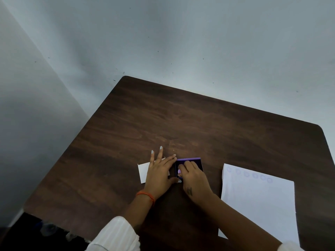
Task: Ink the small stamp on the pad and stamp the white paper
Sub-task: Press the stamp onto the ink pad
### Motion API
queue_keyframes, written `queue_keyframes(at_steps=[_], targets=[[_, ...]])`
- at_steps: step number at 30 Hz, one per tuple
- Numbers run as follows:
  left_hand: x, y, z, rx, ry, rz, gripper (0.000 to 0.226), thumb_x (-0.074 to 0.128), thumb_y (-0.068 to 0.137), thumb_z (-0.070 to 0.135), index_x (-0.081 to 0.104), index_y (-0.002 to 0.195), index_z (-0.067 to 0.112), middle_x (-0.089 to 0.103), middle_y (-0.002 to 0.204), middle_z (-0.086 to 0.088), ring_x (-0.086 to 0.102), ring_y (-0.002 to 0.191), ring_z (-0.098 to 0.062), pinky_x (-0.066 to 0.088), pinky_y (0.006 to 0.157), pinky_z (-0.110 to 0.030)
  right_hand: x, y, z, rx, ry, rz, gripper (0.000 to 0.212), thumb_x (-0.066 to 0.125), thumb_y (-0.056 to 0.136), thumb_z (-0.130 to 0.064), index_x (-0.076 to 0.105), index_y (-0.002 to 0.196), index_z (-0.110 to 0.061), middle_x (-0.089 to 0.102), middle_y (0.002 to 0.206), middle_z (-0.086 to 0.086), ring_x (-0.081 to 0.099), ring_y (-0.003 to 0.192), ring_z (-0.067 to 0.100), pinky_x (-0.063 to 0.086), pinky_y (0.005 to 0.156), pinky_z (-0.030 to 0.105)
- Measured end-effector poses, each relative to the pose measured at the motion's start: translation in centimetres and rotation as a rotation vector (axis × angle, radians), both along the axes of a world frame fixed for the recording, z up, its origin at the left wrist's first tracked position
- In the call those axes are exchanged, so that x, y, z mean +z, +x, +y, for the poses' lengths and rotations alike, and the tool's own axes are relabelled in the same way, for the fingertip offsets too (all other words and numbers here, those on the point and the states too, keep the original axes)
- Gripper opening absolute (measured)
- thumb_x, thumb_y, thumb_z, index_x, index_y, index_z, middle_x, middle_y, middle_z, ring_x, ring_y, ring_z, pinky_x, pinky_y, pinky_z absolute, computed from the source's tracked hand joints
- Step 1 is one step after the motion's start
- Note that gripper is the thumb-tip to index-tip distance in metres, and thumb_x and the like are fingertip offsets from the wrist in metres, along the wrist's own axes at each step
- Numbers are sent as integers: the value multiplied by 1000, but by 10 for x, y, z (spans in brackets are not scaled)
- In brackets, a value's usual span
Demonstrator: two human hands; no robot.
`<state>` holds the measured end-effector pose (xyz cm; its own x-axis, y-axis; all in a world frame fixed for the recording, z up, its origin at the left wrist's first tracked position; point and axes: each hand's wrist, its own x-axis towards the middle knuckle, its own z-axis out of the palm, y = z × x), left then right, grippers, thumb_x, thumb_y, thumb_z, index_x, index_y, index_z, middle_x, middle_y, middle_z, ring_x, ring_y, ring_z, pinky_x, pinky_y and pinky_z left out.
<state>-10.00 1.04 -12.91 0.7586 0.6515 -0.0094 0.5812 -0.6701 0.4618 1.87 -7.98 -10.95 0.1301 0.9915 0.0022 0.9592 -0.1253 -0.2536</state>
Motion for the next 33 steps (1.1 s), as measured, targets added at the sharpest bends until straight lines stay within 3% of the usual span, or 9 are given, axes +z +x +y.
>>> queue_keyframes(at_steps=[2, 6, 11, 14, 18, 22, 29, 31, 33], targets=[[-2, 0, 1, -5, -5, -18, 71, 66, 76, 44, 35, 136, 23, 33, 149, 7, -16, 138, -11, -23, 110, -37, -1, 0, 0, 15, 29, -29, 52, 87, 47, -21, 66, 95, -15, 72, 88, 1, 69, 80, 13, 57, 65, 23], [-3, 0, 4, -22, 12, -14, 71, 64, 76, 46, 34, 136, 24, 33, 150, 8, -16, 138, -11, -26, 108, -34, 0, 1, 0, 4, 48, -50, 51, 88, 46, -26, 67, 92, -18, 72, 86, -2, 68, 78, 9, 56, 64, 19], [2, -1, 2, -27, 32, -16, 74, 66, 73, 49, 37, 135, 21, 37, 147, 7, -16, 138, -11, -30, 107, -31, 14, 9, 7, -8, -35, 140, 27, 63, 81, -14, 61, 108, -10, 63, 110, 11, 58, 103, 24, 47, 86, 31], [3, 0, 3, -24, 30, -5, 75, 67, 71, 50, 38, 134, 21, 40, 146, 5, -15, 138, -11, -24, 110, -37, 28, 16, 15, -176, 69, 307, 18, 61, 83, -10, 66, 100, -7, 64, 100, 13, 57, 92, 23, 40, 76, 24], [4, 1, 2, -28, 34, 12, 75, 66, 72, 51, 38, 135, 21, 38, 147, 5, -17, 137, -11, -25, 109, -36, 20, 10, 20, -65, -44, 152, 34, 65, 79, -14, 58, 112, -8, 59, 116, 13, 52, 108, 25, 42, 91, 32], [4, 1, 0, -15, 40, -13, 72, 65, 74, 48, 38, 135, 21, 37, 147, 6, -17, 137, -10, -35, 102, -25, 7, 2, 17, -58, -49, 66, 52, 67, 77, -13, 46, 124, -6, 52, 127, 13, 47, 118, 26, 41, 98, 34], [-1, 1, 2, -11, 14, -6, 70, 66, 75, 45, 37, 135, 23, 34, 149, 7, -18, 138, -11, -27, 109, -34, 4, 1, 13, -21, 69, -20, 55, 88, 47, -23, 65, 95, -12, 70, 90, 4, 67, 82, 16, 56, 66, 25], [-1, 1, 2, -16, 17, 1, 70, 65, 75, 46, 37, 135, 23, 34, 149, 7, -18, 138, -11, -25, 109, -35, 4, 2, 13, -11, 70, -20, 54, 88, 49, -23, 64, 96, -12, 70, 91, 4, 67, 83, 16, 56, 67, 25], [0, 0, 3, -20, 24, -5, 70, 65, 75, 47, 37, 135, 23, 34, 149, 7, -18, 138, -11, -26, 108, -34, 7, 3, 15, -1, 37, 35, 46, 80, 63, -18, 61, 104, -8, 67, 101, 9, 63, 93, 22, 54, 76, 30]])
